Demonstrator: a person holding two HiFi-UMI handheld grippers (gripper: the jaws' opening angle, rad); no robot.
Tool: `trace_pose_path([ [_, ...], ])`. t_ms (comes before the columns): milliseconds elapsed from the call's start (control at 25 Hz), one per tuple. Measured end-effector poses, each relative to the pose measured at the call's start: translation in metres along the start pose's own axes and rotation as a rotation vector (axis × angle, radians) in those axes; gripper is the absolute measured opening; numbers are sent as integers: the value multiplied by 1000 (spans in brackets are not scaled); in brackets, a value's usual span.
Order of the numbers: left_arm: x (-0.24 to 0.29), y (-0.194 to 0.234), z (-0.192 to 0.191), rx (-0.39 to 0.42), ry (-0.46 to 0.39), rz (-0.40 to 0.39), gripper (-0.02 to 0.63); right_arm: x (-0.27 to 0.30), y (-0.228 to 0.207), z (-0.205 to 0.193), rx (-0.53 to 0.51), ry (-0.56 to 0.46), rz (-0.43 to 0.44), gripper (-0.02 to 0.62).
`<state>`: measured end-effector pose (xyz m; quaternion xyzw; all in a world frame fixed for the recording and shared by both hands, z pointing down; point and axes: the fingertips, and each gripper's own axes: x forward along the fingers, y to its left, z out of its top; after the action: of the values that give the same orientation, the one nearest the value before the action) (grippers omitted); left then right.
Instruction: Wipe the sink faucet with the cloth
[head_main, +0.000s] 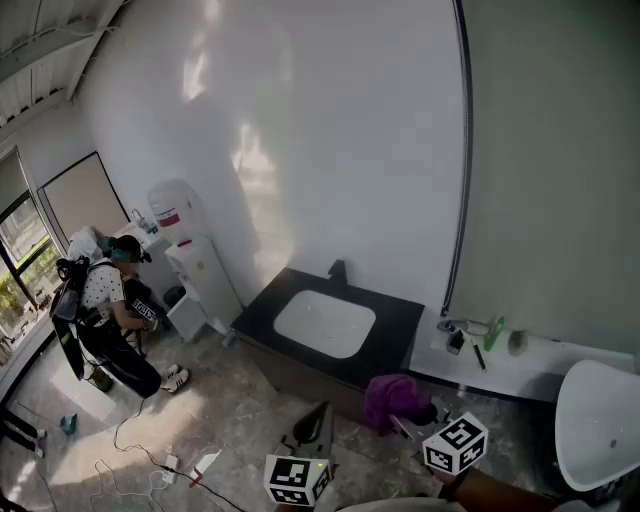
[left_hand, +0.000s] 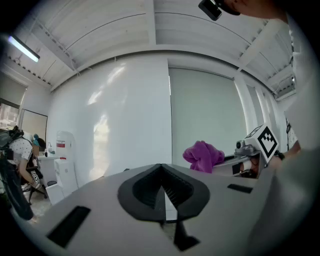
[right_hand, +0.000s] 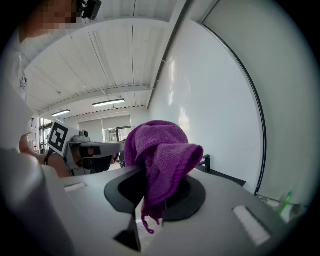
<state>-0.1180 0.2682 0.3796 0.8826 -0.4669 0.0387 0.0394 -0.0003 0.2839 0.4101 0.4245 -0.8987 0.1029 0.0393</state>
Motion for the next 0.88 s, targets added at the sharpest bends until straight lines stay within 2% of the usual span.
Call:
trace_pose_path([
  [560,10,17,2,-24,-4,-6,6,16,-2,4,-15,12,-13,67],
  [880,9,58,-1,-39,-6,-37,6,52,8,4,3,-9,-65,69],
])
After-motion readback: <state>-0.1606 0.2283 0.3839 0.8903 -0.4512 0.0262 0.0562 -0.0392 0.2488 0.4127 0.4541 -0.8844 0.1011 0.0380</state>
